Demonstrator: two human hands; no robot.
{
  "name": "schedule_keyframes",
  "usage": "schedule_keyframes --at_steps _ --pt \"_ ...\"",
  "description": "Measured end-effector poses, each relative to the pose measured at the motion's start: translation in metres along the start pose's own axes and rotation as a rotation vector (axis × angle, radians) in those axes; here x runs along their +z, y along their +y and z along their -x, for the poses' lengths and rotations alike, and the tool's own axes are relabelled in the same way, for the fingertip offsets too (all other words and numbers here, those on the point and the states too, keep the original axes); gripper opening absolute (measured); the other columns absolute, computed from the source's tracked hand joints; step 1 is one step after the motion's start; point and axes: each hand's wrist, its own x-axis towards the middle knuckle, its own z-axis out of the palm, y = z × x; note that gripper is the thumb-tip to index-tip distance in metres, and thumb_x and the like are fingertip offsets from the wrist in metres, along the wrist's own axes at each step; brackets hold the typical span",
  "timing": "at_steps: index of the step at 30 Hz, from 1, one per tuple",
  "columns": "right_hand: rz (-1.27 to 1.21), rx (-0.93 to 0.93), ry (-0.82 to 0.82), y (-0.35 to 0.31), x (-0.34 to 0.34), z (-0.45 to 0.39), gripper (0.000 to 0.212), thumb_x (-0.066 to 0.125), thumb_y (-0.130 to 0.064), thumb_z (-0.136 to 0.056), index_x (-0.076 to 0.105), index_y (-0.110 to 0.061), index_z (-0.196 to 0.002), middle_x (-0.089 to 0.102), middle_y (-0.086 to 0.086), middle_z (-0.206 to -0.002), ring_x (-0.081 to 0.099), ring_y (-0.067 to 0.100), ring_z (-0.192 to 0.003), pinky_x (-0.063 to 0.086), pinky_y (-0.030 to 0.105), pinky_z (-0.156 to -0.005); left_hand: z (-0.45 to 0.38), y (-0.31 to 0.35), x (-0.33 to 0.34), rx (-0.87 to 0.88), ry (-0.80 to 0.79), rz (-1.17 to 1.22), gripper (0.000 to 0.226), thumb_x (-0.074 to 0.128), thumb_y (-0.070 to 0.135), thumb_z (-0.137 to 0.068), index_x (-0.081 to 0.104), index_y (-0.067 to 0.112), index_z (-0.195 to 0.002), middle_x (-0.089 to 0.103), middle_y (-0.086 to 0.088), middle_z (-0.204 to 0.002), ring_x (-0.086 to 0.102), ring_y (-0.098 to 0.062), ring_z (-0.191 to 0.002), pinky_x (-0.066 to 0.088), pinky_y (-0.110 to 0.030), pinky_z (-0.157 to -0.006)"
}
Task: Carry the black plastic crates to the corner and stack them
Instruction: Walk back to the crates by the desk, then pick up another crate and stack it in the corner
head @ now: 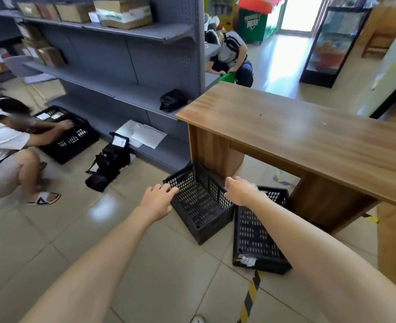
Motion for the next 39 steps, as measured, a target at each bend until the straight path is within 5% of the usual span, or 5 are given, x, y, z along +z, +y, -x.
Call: schedule_keyframes --at_steps 15,23,39 --pt "0.0 0.014 -0.161 0.026 -0.019 -0.162 0.033 0.051 -0.033 -0.095 0.051 -0.016 -0.123 0.057 0.007 -0.117 0.057 0.029 -0.104 0.05 0.046 -0.089 -0.14 -0.042 0.027 0.033 -0.13 0.035 0.06 0.056 0.033 -0.091 0.032 0.028 -0.146 0.04 -0.002 -0.146 0.043 -0.027 -0.129 0.039 -0.039 -0.101" --pt "0.043 -0.031 -0.082 0.051 -0.09 -0.28 0.03 0.048 -0.029 -0.094 0.052 -0.014 -0.12 0.058 0.009 -0.12 0.058 0.032 -0.108 0.044 0.037 -0.075 -0.251 -0.064 -0.027 -0.053 -0.024 0.139 0.053 0.054 0.035 -0.092 0.038 0.027 -0.141 0.046 -0.002 -0.141 0.047 -0.027 -0.126 0.041 -0.04 -0.099" --pt "0.017 -0.064 -0.292 -0.051 -0.064 -0.412 0.025 0.049 -0.028 -0.096 0.057 -0.017 -0.117 0.06 0.006 -0.112 0.058 0.028 -0.101 0.044 0.037 -0.075 -0.334 -0.17 0.04 -0.041 -0.178 0.219 0.046 0.038 0.046 -0.098 0.04 0.028 -0.141 0.049 -0.002 -0.141 0.049 -0.028 -0.125 0.042 -0.04 -0.097"
